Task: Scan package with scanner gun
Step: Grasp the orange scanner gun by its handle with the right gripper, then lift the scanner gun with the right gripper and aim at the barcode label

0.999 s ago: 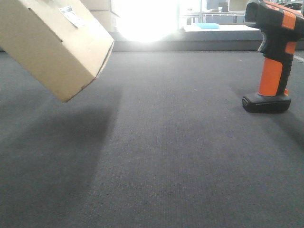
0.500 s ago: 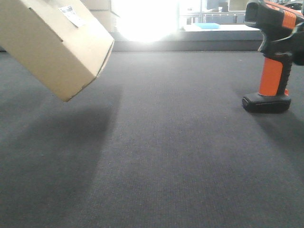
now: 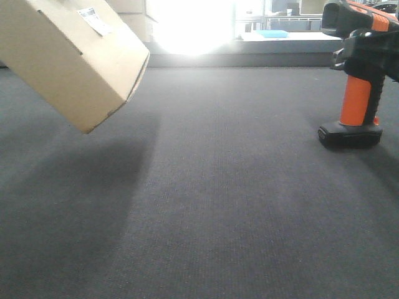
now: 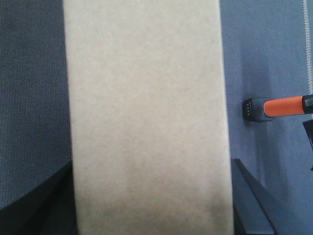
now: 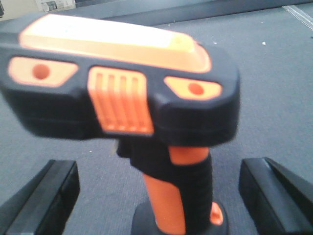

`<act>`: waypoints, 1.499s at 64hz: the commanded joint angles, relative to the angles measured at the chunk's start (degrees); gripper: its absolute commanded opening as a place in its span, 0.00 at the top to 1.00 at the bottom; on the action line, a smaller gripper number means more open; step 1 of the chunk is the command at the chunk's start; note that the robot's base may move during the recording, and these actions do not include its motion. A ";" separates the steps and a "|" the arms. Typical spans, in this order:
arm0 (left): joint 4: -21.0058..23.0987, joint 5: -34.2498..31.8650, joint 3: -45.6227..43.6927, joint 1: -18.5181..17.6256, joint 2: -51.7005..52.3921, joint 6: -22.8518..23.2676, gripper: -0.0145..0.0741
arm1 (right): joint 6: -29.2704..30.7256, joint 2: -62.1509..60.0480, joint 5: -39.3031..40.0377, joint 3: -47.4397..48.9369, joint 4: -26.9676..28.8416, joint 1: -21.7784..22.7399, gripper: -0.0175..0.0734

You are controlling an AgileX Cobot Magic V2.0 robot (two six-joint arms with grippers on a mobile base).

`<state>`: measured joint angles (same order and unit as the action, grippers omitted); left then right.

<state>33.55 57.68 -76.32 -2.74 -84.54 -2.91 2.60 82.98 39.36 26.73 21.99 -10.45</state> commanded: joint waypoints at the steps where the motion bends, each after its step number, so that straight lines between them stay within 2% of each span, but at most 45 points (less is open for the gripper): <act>1: 1.13 -0.62 -0.13 0.13 0.79 -0.03 0.96 | -0.06 1.56 2.99 1.27 0.25 -0.11 0.18; 45: 1.13 -2.28 -0.09 0.13 0.79 -0.03 0.96 | -0.06 6.73 7.14 5.34 2.00 -0.11 0.20; 50: 1.13 -2.68 -0.09 0.13 0.79 -0.03 0.96 | -0.06 6.73 7.38 5.34 2.46 -0.11 0.27; 55: 1.13 -2.90 -0.09 0.13 0.79 -0.03 0.96 | -0.06 6.73 7.38 5.34 2.58 -0.11 0.40; 69: 1.13 -2.90 -0.09 0.13 0.79 -0.03 0.96 | -0.06 6.73 7.38 5.34 2.58 -0.11 0.98; 86: 0.38 -0.40 -0.09 0.13 0.79 -0.03 0.96 | 0.56 4.13 7.51 5.34 2.58 -0.11 0.98; 96: -0.97 2.50 -0.09 0.13 0.79 -0.14 0.96 | 9.08 -0.78 6.76 5.34 2.58 -0.11 0.98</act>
<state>32.62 58.82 -76.32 -2.74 -84.54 -2.91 6.57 85.94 42.42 31.73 24.81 -10.45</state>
